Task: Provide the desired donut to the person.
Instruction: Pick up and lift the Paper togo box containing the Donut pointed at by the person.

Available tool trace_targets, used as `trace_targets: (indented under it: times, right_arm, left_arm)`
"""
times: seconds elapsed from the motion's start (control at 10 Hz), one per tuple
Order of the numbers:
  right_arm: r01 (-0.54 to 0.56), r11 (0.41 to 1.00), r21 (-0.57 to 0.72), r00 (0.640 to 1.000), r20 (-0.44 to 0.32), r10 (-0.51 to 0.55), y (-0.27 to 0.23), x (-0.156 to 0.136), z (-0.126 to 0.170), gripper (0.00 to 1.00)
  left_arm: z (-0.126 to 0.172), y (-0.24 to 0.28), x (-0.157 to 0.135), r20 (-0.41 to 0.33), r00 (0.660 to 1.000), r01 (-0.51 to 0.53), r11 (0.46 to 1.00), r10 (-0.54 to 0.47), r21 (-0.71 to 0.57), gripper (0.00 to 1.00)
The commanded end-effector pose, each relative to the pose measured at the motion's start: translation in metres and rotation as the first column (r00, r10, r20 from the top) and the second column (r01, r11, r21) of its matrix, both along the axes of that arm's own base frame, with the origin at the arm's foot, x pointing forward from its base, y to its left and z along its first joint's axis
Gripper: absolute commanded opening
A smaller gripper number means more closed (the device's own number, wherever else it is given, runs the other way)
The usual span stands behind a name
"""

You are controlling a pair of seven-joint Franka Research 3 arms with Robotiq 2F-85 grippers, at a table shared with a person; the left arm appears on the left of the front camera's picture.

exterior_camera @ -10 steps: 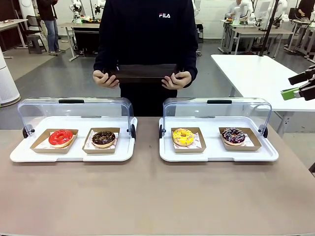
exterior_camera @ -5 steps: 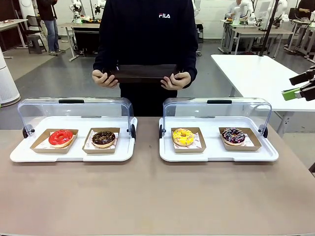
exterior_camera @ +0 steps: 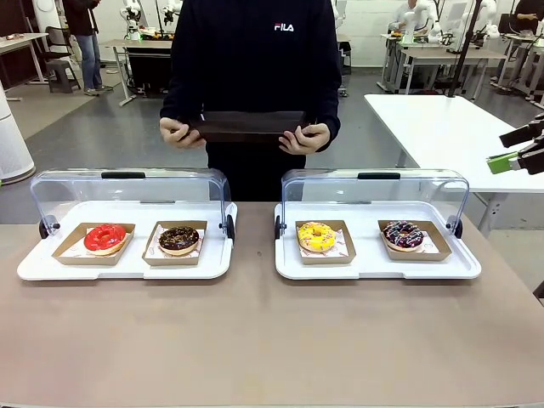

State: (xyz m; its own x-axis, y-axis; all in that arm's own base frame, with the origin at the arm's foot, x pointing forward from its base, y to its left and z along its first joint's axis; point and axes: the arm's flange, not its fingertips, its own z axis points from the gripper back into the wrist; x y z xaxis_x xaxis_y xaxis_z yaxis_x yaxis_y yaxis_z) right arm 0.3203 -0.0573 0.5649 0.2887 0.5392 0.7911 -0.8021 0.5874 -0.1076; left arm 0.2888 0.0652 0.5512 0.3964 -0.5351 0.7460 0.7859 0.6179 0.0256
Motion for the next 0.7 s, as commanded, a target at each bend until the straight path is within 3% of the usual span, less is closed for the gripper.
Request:
trace_targets:
  times: [0.0, 0.6]
  right_arm:
    - [-0.008, 1.000, 0.004, 1.000, 0.000, 0.008, 0.0004, 0.0008, -0.0008, 1.00]
    - [-0.008, 1.000, 0.004, 1.000, 0.000, 0.008, 0.0004, 0.0008, -0.0008, 1.00]
  left_arm:
    - [0.0003, 0.0008, -0.0003, -0.003, 1.000, -0.006, 1.000, 0.006, -0.007, 1.00]
    - [0.0003, 0.0008, -0.0003, -0.003, 1.000, -0.006, 1.000, 0.006, -0.007, 1.00]
